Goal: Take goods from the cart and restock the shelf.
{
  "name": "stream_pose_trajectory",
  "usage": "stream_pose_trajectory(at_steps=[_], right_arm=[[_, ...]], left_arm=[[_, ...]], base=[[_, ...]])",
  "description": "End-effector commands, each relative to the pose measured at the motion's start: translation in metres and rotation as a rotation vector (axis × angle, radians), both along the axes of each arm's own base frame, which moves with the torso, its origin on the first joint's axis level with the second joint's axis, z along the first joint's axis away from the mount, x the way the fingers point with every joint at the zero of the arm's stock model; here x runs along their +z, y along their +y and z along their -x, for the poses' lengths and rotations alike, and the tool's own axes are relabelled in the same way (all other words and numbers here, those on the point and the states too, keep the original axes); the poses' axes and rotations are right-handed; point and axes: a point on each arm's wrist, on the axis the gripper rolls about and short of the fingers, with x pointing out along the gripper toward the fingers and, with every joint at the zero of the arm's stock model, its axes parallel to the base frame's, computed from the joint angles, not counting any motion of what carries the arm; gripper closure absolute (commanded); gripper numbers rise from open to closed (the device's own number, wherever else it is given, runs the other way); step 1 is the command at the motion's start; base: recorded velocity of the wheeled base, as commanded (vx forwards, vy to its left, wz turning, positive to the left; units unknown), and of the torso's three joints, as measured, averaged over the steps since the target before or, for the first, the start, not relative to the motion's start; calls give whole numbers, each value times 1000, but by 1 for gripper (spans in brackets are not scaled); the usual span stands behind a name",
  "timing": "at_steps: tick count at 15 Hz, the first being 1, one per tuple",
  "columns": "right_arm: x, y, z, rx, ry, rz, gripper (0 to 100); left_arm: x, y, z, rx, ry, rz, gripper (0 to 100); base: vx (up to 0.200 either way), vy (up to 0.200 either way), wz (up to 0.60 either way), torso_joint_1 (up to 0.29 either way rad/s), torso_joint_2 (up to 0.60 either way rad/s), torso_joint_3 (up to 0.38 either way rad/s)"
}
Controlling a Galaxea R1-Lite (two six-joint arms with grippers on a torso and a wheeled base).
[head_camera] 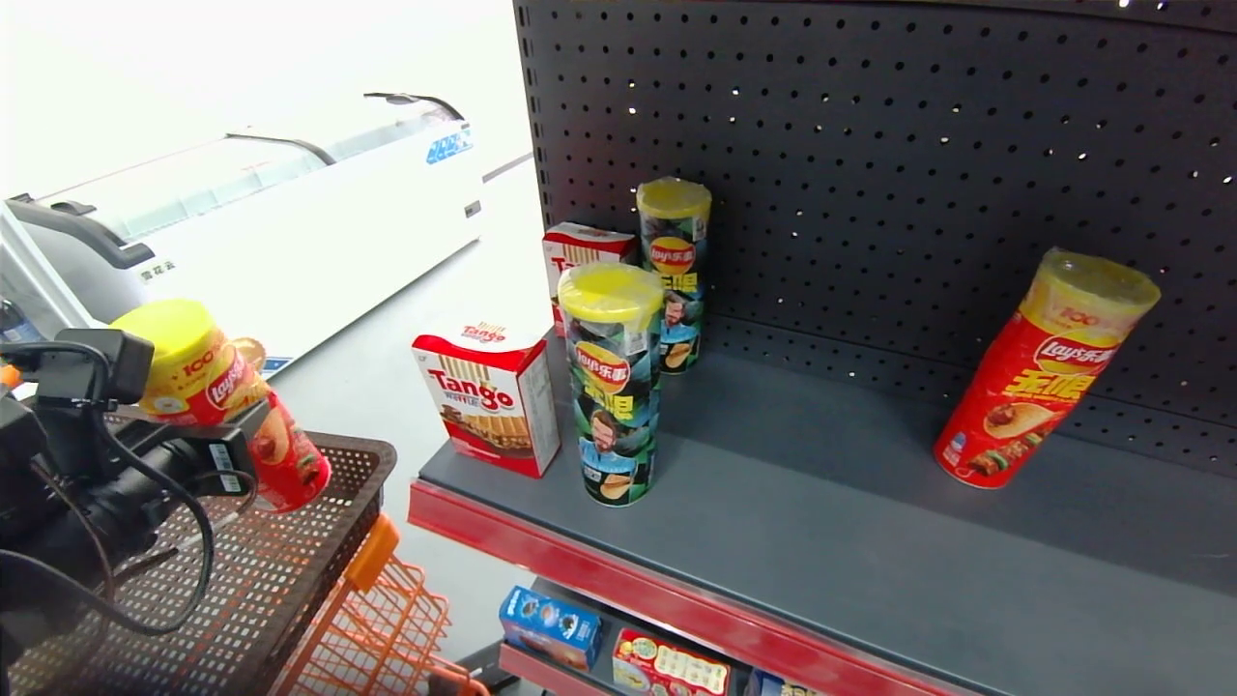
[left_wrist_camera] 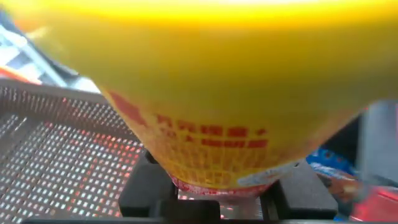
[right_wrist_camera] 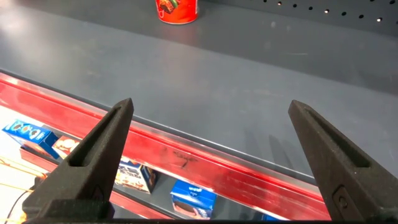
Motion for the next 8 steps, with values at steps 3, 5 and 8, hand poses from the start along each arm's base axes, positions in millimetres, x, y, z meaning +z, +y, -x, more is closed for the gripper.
stream_pose_trajectory(at_steps=[3,5,8], right_arm=[[0,0,0,0,1,-1,0],[0,0,0,0,1,0,0],[0,0,0,0,1,0,0]], left_arm=[[11,-36,55,-192,-52,27,100],[17,-54,63,-300,-77,38,100],[21,-62,75,-414,-105,79,100]], base=[[0,0,0,0,0,0],[0,0,0,0,0,0],[0,0,0,0,0,0]])
